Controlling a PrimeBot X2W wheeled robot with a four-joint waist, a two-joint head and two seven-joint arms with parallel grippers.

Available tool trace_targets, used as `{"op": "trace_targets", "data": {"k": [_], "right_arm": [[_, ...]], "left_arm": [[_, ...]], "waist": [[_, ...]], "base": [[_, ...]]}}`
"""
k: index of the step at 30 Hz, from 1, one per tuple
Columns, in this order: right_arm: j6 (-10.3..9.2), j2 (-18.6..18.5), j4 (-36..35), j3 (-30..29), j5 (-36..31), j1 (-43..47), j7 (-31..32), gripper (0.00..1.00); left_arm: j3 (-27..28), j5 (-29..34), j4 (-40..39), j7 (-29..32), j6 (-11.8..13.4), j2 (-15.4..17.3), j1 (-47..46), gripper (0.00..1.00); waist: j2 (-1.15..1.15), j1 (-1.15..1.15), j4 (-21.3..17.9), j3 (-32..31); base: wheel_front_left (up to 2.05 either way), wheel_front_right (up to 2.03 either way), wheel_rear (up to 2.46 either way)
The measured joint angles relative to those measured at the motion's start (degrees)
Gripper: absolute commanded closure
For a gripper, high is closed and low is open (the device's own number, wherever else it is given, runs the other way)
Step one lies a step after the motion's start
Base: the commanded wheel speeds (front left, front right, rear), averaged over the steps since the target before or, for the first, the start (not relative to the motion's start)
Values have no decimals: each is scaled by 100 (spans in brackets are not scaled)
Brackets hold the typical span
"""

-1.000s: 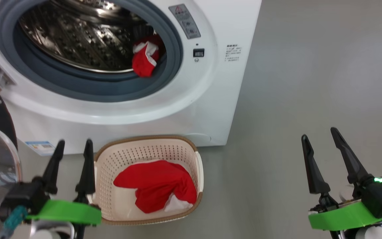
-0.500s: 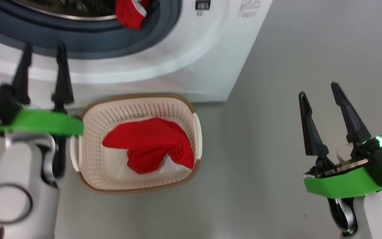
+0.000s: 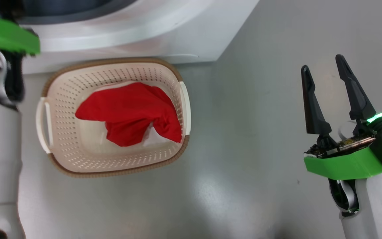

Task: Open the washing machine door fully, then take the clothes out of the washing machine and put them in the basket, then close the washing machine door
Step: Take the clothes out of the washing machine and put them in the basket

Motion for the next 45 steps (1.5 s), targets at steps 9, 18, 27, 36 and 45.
{"op": "trace_targets", "data": {"k": [9,18,27,36,45], "right_arm": [[0,-10,193,59,93,-188,0,0],[0,-11,326,140,98,-203,0,0],[0,-11,332,192,130,-201,0,0],[0,-10,321,198,194,-188,0,0],[0,-10,308,218,231,-188,0,0]], "left_arm": [[356,-1063,894,630,-333,-181,-979,0],[305,-2346,1141,2313,-387,-258,-1272,0],[52,-2593,1299,2893,-387,-192,-1279,0],[-110,-2629,1564,3143,-388,-210,-1281,0],[-257,-2773,1492,3206,-388,-271,-1346,100]], "waist": [[0,0,-208,326],[0,0,-278,281],[0,0,-361,208],[0,0,-463,212],[0,0,-524,292]], "base": [[0,0,0],[0,0,0],[0,0,0],[0,0,0],[0,0,0]]}}
